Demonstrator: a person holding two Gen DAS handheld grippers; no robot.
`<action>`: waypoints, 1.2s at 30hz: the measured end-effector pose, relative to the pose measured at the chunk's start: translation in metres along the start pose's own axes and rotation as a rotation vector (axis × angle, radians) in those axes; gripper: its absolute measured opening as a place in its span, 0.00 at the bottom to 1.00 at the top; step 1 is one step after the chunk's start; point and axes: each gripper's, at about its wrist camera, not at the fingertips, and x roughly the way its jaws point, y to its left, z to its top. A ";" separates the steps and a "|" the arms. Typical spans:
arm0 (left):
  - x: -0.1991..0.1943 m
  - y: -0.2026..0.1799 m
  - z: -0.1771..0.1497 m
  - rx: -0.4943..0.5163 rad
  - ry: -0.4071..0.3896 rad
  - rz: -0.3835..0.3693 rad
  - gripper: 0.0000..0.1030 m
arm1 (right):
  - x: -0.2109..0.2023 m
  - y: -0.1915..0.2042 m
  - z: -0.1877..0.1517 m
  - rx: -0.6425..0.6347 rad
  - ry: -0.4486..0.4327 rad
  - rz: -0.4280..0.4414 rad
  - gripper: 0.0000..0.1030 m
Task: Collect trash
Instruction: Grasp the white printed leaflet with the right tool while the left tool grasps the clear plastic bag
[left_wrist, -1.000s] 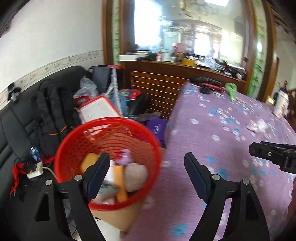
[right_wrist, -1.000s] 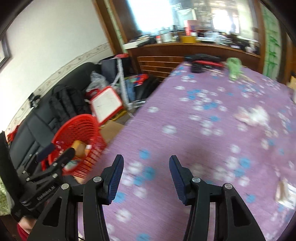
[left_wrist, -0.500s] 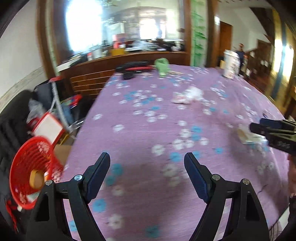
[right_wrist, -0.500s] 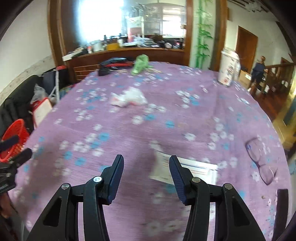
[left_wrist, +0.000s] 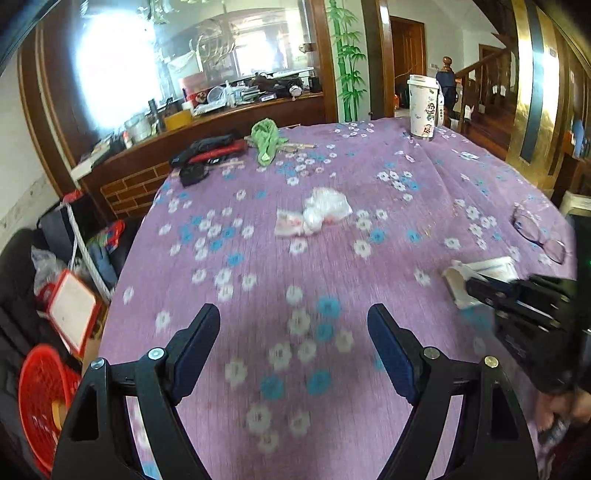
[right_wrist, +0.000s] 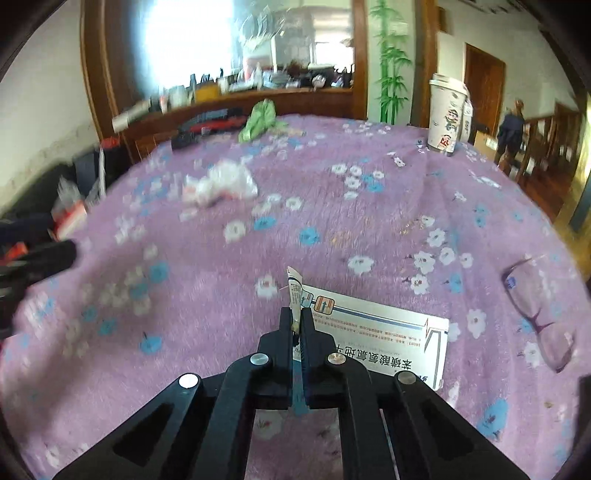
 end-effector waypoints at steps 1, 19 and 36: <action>0.007 -0.001 0.007 0.008 -0.002 0.007 0.79 | -0.002 -0.004 0.001 0.022 -0.014 0.018 0.03; 0.164 -0.047 0.079 0.230 0.081 0.123 0.71 | -0.009 -0.020 0.003 0.111 -0.049 0.089 0.03; 0.097 -0.011 0.044 -0.036 0.009 -0.009 0.25 | -0.010 -0.017 0.004 0.085 -0.066 0.063 0.03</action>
